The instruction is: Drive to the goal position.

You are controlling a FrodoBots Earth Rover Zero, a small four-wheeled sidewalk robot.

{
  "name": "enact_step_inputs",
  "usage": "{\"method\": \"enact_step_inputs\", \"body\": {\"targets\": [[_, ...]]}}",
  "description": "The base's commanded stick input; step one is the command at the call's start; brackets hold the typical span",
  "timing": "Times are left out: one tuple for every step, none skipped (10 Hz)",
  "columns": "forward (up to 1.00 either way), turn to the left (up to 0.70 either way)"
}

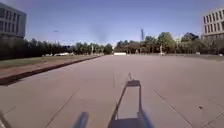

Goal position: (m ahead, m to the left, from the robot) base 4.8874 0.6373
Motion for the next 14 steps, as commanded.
{"method": "enact_step_inputs", "body": {"targets": [[1.00, 0.00], [1.00, 0.00], [1.00, 0.00], [1.00, 0.00], [1.00, 0.00], [1.00, -0.19], [1.00, -0.18], [1.00, -0.05], [1.00, 0.00], [1.00, 0.00], [1.00, 0.00], [1.00, 0.00], [1.00, 0.00], [1.00, 0.00]]}}
